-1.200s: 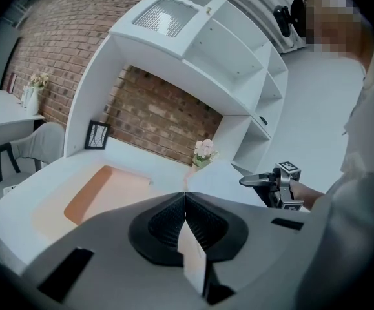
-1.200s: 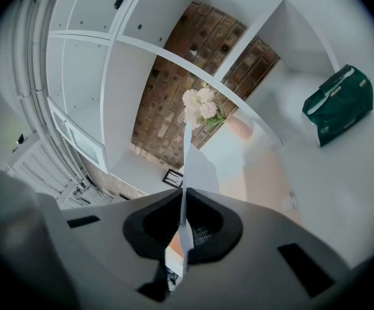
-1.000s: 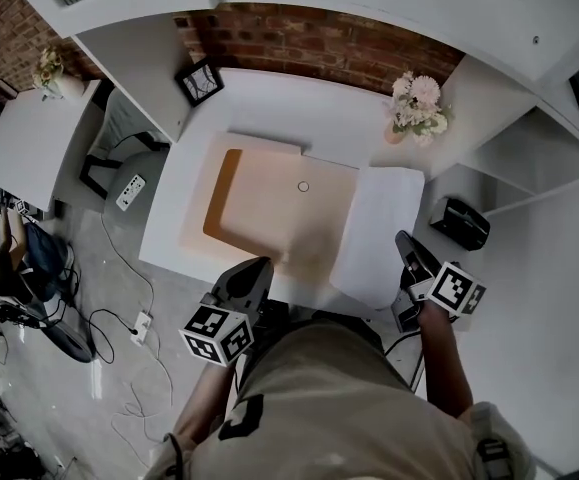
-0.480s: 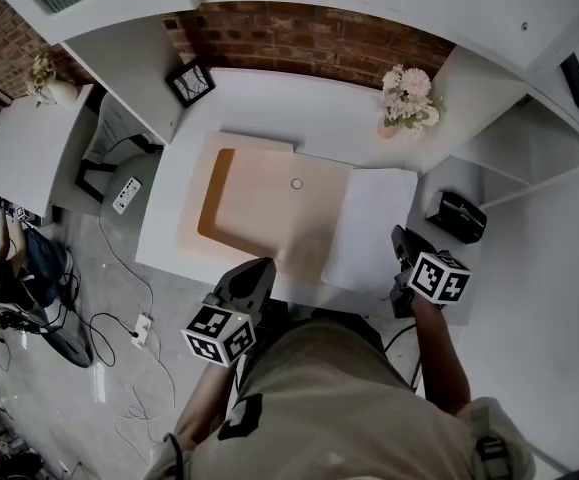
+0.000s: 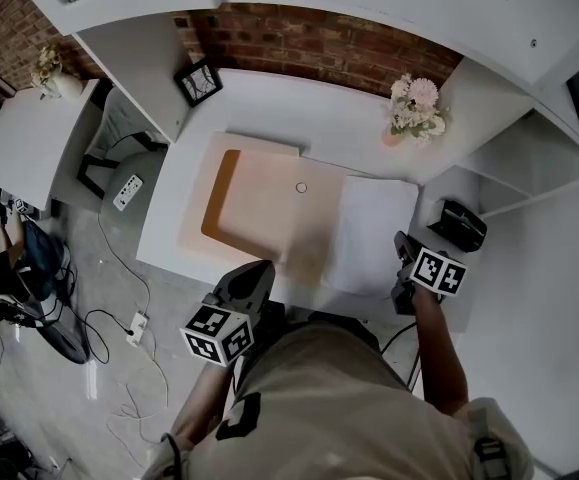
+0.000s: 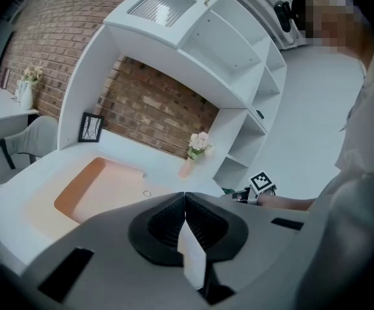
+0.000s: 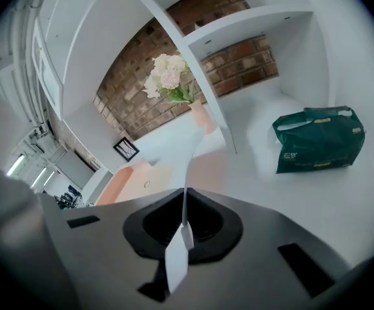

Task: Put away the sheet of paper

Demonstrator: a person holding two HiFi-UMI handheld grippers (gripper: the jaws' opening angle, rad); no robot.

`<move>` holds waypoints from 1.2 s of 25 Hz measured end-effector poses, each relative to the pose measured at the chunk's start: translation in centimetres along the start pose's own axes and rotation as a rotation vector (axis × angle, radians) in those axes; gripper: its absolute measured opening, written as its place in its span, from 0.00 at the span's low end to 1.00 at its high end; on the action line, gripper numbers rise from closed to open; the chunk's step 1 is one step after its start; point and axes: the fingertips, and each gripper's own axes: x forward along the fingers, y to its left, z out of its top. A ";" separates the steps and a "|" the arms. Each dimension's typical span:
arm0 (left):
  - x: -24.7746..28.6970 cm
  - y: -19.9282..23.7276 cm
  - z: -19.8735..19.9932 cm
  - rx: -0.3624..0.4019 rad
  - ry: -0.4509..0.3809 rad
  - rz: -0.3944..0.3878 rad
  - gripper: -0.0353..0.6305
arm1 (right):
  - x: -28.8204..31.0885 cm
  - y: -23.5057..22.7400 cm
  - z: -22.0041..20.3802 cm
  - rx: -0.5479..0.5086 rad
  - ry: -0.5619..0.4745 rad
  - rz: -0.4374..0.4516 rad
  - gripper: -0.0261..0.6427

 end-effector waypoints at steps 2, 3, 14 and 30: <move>0.0 0.1 0.0 -0.001 0.004 -0.003 0.08 | 0.3 -0.3 0.1 0.058 -0.012 0.016 0.08; 0.1 0.1 0.1 -0.001 0.007 -0.005 0.08 | 0.5 -0.5 0.0 0.080 -0.015 0.019 0.08; 0.7 -0.2 0.4 0.015 0.033 -0.022 0.08 | 2.1 -3.5 -0.6 0.076 0.014 -0.058 0.08; -0.1 1.2 -0.5 -0.025 0.037 -0.004 0.08 | 3.2 -3.8 -1.5 0.142 0.027 -0.072 0.08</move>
